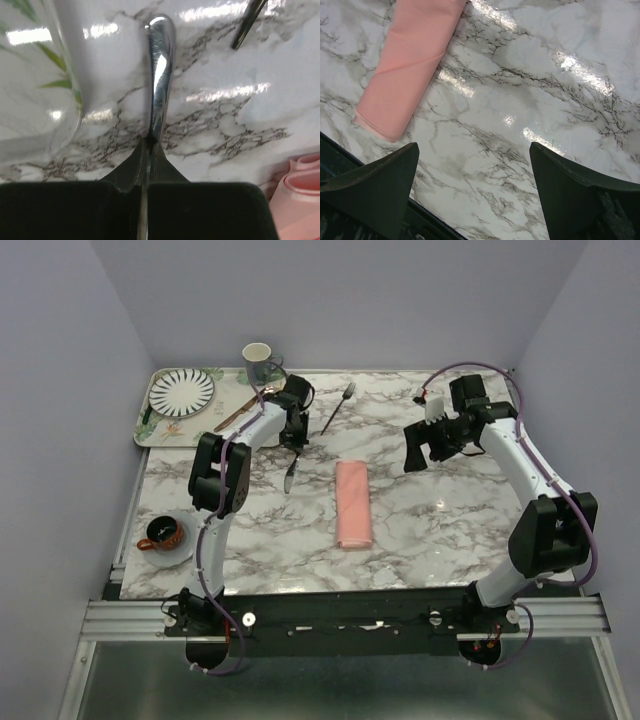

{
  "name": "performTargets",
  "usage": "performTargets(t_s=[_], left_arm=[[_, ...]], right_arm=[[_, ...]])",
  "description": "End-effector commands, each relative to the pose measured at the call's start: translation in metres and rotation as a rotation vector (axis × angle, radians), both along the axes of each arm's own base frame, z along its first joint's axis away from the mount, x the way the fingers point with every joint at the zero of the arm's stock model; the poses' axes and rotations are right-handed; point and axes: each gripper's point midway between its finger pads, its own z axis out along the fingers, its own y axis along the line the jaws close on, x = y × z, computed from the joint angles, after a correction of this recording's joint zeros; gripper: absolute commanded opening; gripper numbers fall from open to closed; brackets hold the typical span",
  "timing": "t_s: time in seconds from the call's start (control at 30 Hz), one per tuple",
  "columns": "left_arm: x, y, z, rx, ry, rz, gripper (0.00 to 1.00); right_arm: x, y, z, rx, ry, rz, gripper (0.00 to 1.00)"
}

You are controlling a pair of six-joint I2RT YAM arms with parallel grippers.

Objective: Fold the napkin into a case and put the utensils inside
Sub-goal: Move the knife to the center of the board.

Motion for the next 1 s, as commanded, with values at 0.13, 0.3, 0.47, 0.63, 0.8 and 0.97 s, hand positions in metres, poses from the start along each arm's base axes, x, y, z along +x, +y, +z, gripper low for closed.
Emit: performTargets(t_s=[0.13, 0.3, 0.47, 0.63, 0.8, 0.97], left_arm=[[-0.050, 0.015, 0.028, 0.065, -0.024, -0.133, 0.00], [-0.060, 0.019, 0.037, 0.083, -0.080, -0.193, 0.00], [-0.044, 0.013, 0.047, 0.106, -0.127, -0.315, 0.30], [-0.032, 0.006, 0.052, 0.107, -0.123, -0.348, 0.41], [-0.027, -0.001, 0.032, 0.102, -0.072, -0.362, 0.39], [-0.027, -0.002, 0.014, 0.109, -0.015, -0.365, 0.39]], right_arm=[[0.008, 0.029, 0.011, 0.172, 0.034, 0.038, 1.00], [0.016, 0.048, 0.009, 0.276, 0.105, 0.055, 1.00], [0.015, 0.051, 0.010, 0.300, 0.119, 0.062, 1.00], [0.012, 0.049, 0.008, 0.292, 0.116, 0.061, 1.00], [0.010, 0.048, 0.006, 0.282, 0.113, 0.050, 1.00], [0.008, 0.045, 0.004, 0.270, 0.108, 0.040, 1.00]])
